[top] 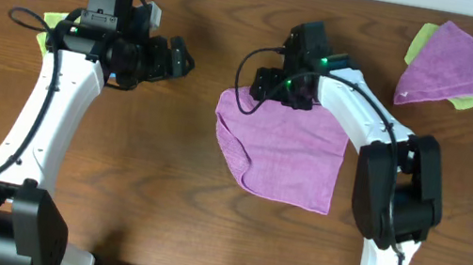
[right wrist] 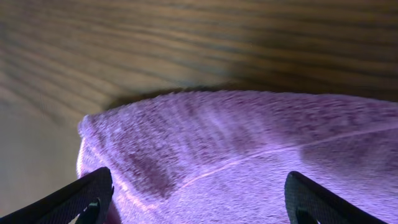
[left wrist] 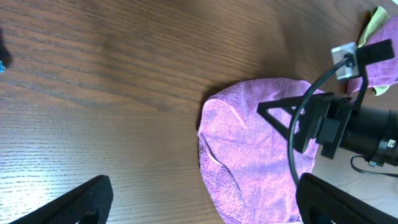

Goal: Fold the cloth

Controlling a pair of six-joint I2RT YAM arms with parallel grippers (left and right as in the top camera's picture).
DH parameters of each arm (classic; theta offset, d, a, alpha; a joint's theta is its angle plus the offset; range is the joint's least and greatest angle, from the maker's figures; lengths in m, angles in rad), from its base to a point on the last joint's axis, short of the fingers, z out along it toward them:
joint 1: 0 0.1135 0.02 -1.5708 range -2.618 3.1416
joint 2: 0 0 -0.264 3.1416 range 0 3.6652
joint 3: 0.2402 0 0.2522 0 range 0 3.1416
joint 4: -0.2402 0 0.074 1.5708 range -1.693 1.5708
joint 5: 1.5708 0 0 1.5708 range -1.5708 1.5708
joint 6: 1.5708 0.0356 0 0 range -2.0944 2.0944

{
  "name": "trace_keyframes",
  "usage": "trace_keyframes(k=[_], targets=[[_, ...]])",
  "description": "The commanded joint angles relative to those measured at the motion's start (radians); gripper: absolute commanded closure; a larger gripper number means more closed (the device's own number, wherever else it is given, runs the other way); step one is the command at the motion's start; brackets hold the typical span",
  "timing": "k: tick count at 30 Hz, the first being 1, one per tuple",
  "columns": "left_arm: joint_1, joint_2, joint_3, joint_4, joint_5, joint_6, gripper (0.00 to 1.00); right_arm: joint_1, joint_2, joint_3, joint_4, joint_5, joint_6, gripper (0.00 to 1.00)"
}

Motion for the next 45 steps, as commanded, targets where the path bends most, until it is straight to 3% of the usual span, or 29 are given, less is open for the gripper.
trace_keyframes(k=[1, 10, 24, 29, 30, 31, 32, 34, 36, 41, 45], targets=[[0.007, -0.01, 0.023, -0.006, -0.008, 0.02, 0.05, -0.013, 0.009, 0.004, 0.002, 0.029, 0.026, 0.12], [0.007, -0.01, 0.023, -0.007, -0.019, 0.019, 0.05, -0.014, 0.069, 0.004, 0.024, 0.027, 0.059, 0.12], [0.007, -0.01, 0.023, -0.006, -0.031, 0.02, 0.05, 0.01, 0.074, 0.004, 0.128, -0.018, 0.1, 0.21], [0.007, -0.01, 0.023, -0.006, -0.053, 0.02, 0.05, 0.03, 0.074, 0.004, 0.168, -0.018, 0.11, 0.34], [0.007, -0.01, 0.023, -0.006, -0.053, 0.02, 0.05, 0.034, 0.074, 0.004, 0.176, -0.018, 0.112, 0.41], [0.007, -0.01, 0.023, -0.006, -0.053, 0.02, 0.05, 0.04, 0.074, 0.004, 0.185, -0.018, 0.112, 0.58], [0.007, -0.01, 0.023, -0.006, -0.053, 0.02, 0.05, 0.046, 0.075, 0.004, 0.193, -0.017, 0.111, 0.67], [0.007, -0.01, 0.023, -0.006, -0.055, 0.02, 0.05, 0.053, 0.081, 0.004, 0.21, -0.017, 0.111, 0.72], [0.007, -0.01, 0.023, -0.006, -0.056, 0.02, 0.05, 0.056, 0.101, 0.004, 0.229, -0.018, 0.128, 0.84], [0.007, -0.01, 0.023, -0.006, -0.058, 0.023, 0.04, 0.056, 0.152, 0.004, 0.298, -0.063, 0.13, 0.82], [0.007, -0.01, 0.023, -0.006, -0.072, 0.023, 0.05, 0.057, 0.164, 0.004, 0.379, -0.066, 0.13, 0.75]])
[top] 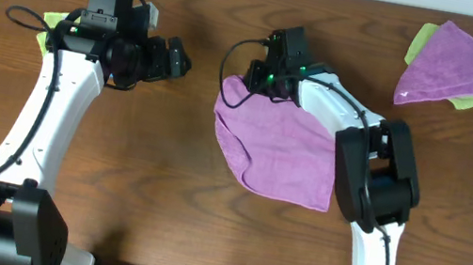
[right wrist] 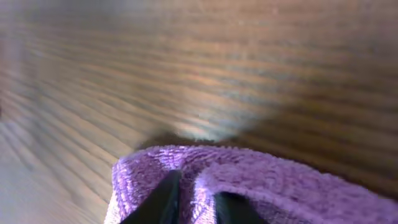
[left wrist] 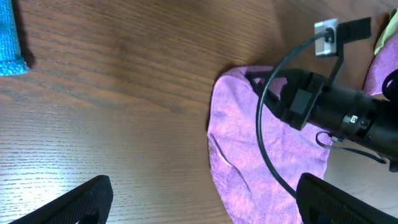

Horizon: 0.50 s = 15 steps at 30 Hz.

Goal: Fold the cloth

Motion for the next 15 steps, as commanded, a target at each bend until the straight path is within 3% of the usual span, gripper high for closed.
trace_keyframes(k=[1, 5, 12, 15], targets=[[0.007, -0.01, 0.023, -0.001, -0.024, 0.022, 0.05, 0.008, 0.028, 0.0, 0.045, -0.01, 0.006, 0.73], [0.007, -0.01, 0.023, -0.001, -0.027, 0.022, 0.05, 0.008, 0.028, 0.0, 0.126, -0.01, 0.006, 0.64], [0.007, -0.01, 0.023, -0.001, -0.031, 0.022, 0.05, 0.008, 0.028, 0.0, 0.206, -0.013, 0.015, 0.35], [0.007, -0.01, 0.023, -0.001, -0.031, 0.026, 0.05, 0.006, 0.028, 0.001, 0.258, -0.05, 0.046, 0.29]])
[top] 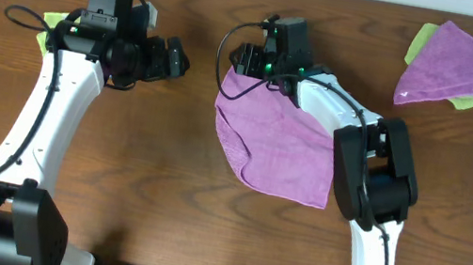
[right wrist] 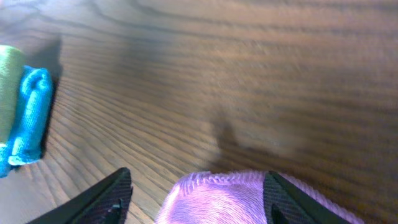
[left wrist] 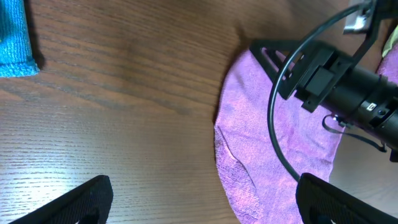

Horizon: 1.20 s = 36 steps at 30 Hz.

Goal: Fold the cloth

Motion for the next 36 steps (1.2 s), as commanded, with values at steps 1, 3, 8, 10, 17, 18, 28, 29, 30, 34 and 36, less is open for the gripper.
trace_keyframes(k=[1, 3, 8, 10, 17, 18, 28, 29, 30, 34, 36], targets=[[0.007, -0.01, 0.023, 0.0, -0.011, 0.027, 0.04, 0.003, 0.016, 0.005, 0.025, -0.058, 0.044, 0.25], [0.007, -0.01, 0.023, 0.0, -0.016, 0.027, 0.05, 0.0, 0.016, 0.012, 0.026, -0.089, 0.054, 0.2], [0.007, -0.01, 0.023, -0.014, -0.018, 0.027, 0.05, -0.035, -0.04, 0.023, -0.034, -0.146, 0.054, 0.01], [0.007, -0.01, 0.026, -0.032, -0.018, 0.04, 0.04, -0.053, -0.082, 0.023, -0.075, -0.137, 0.036, 0.01], [-0.023, -0.01, 0.048, -0.161, -0.05, 0.088, 0.05, -0.125, -0.296, 0.023, -0.436, -0.014, -0.127, 0.01], [-0.038, -0.01, 0.048, -0.179, -0.063, 0.089, 0.05, -0.134, -0.334, 0.023, -0.505, 0.016, -0.156, 0.01], [-0.342, -0.011, 0.048, -0.212, -0.111, 0.0, 0.04, -0.274, -0.716, -0.003, -1.013, 0.197, -0.315, 0.01], [-0.37, -0.011, 0.048, -0.197, -0.112, -0.016, 0.04, -0.296, -0.748, -0.017, -1.029, 0.197, -0.322, 0.01], [-0.397, -0.011, 0.048, -0.181, -0.113, -0.026, 0.05, -0.324, -0.789, -0.039, -1.044, 0.196, -0.33, 0.01], [-0.484, -0.008, 0.048, -0.118, -0.116, -0.03, 0.05, -0.441, -0.977, -0.195, -1.055, 0.159, -0.342, 0.01], [-0.511, 0.003, 0.048, -0.108, -0.116, -0.03, 0.05, -0.488, -1.065, -0.278, -1.055, 0.114, -0.344, 0.01]])
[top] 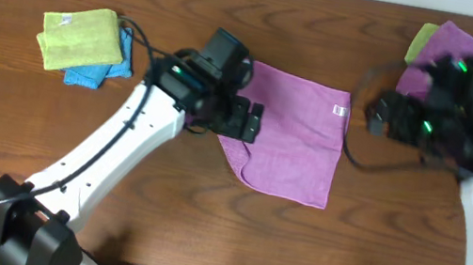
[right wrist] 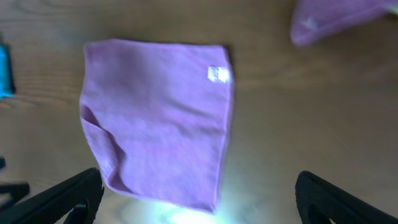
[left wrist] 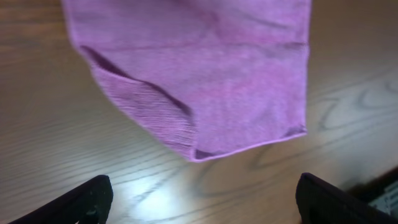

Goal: Fold the cloth

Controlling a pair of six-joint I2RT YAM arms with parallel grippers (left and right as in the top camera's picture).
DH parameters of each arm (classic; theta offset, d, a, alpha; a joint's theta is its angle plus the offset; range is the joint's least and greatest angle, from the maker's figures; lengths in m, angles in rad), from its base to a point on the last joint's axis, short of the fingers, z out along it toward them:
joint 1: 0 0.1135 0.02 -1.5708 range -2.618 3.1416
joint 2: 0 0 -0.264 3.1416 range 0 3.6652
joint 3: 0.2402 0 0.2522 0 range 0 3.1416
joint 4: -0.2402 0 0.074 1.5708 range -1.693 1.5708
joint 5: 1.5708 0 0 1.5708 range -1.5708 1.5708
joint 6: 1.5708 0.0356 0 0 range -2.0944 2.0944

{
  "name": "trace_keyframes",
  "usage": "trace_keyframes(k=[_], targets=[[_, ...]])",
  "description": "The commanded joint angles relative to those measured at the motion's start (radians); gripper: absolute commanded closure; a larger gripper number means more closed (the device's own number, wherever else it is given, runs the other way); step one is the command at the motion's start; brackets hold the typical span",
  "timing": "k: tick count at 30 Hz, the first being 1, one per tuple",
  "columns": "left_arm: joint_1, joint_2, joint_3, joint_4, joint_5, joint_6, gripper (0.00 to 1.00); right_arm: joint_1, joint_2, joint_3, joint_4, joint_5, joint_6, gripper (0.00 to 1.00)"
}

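Note:
The purple cloth [top: 298, 133] lies spread on the table in the middle. A white tag [top: 336, 110] shows at its far right corner, and its near left part is rumpled under itself. My left gripper [top: 243, 119] hovers over the cloth's left edge. In the left wrist view the left gripper [left wrist: 202, 202] is open and empty, with the cloth [left wrist: 205, 81] ahead of it. My right gripper [top: 382, 113] is off the cloth's right side. The right wrist view looks down on the cloth [right wrist: 161, 118], with the right gripper [right wrist: 199, 202] open and holding nothing.
A yellow-green cloth [top: 76, 31] lies stacked on a blue one [top: 99, 68] at the far left. Another purple cloth [top: 438, 60] on a green one [top: 420, 40] sits at the far right, behind my right arm. Bare wood surrounds the cloth.
My right gripper was at the cloth's far left corner and is now off to the right, away from it. The cloth's far edge now lies flat. My left arm has moved from the far left to the cloth.
First my right gripper stood open over the cloth's far left part, with the left arm idle at the far left. Then it was shut on that corner, then farther back with jaws apart. Now the cloth lies spread, both grippers open.

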Motion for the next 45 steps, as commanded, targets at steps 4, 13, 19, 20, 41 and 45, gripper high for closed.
trace_keyframes(k=[4, 13, 19, 20, 41, 45], targets=[[-0.071, 0.062, 0.021, 0.04, -0.002, -0.019, 0.04, -0.08, -0.23, -0.227, -0.005, -0.076, -0.03, 0.01], [-0.118, 0.216, 0.021, 0.106, 0.043, -0.044, 0.04, -0.08, -0.345, -0.303, -0.027, -0.086, -0.006, 0.01], [-0.12, 0.259, 0.021, 0.021, -0.084, -0.13, 0.0, -0.08, -0.345, -0.303, -0.026, -0.1, 0.009, 0.01], [-0.121, 0.259, 0.022, -0.005, -0.127, -0.169, 0.0, -0.08, -0.345, -0.303, -0.026, -0.1, 0.009, 0.01], [-0.221, 0.288, 0.022, -0.032, -0.393, -0.367, 0.05, -0.08, -0.345, -0.303, 0.017, -0.138, 0.047, 0.01], [-0.221, 0.338, 0.022, -0.036, -0.396, -0.366, 0.06, -0.08, -0.345, -0.303, 0.019, -0.14, 0.054, 0.01]])
